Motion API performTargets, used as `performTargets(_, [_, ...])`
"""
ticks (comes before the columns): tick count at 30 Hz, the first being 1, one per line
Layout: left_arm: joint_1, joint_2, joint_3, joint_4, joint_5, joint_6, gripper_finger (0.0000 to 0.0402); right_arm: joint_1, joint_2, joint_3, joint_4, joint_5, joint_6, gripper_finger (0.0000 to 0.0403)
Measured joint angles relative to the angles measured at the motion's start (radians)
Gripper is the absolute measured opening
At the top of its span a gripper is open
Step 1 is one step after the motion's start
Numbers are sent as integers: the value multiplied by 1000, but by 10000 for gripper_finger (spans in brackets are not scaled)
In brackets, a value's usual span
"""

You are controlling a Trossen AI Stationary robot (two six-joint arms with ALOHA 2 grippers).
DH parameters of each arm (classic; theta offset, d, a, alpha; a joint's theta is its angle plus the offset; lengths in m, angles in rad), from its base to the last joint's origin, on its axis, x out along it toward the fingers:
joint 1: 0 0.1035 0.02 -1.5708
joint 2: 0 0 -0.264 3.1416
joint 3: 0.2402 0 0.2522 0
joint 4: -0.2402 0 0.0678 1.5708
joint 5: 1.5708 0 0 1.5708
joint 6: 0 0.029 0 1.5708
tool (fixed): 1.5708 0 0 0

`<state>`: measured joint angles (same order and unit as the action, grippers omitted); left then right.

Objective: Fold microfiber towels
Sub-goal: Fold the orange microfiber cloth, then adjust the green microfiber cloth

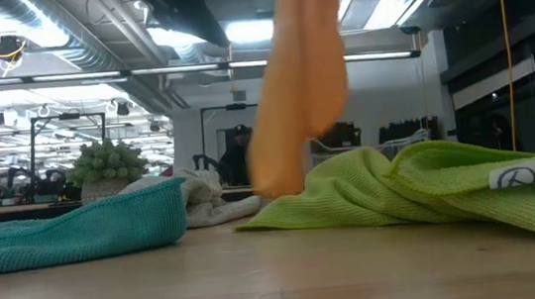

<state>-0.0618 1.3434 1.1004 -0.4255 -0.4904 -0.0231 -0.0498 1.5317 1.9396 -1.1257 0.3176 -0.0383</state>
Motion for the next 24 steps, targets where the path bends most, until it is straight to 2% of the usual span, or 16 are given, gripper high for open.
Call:
performTargets(5, [-15,0,0,-1,2,0,0,9,65,-50,-383,2,377,8])
performTargets(8, [-25,0,0,0,1,0,0,14,83,-151,-434,-2,473,8])
performTargets(11, [-32,0,0,0,2,0,0,13,84,-241,-388,-37,451,9])
performTargets(14, [-34,0,0,1,2,0,0,-1,106,-273,-371,-15,410,23])
performTargets(21, [-34,0,0,3,2,-1,0,-47,150,-214,-330,4,323,109])
performTargets(24, [-33,0,0,2,2,-2,0,-48,153,-171,-332,-18,335,147])
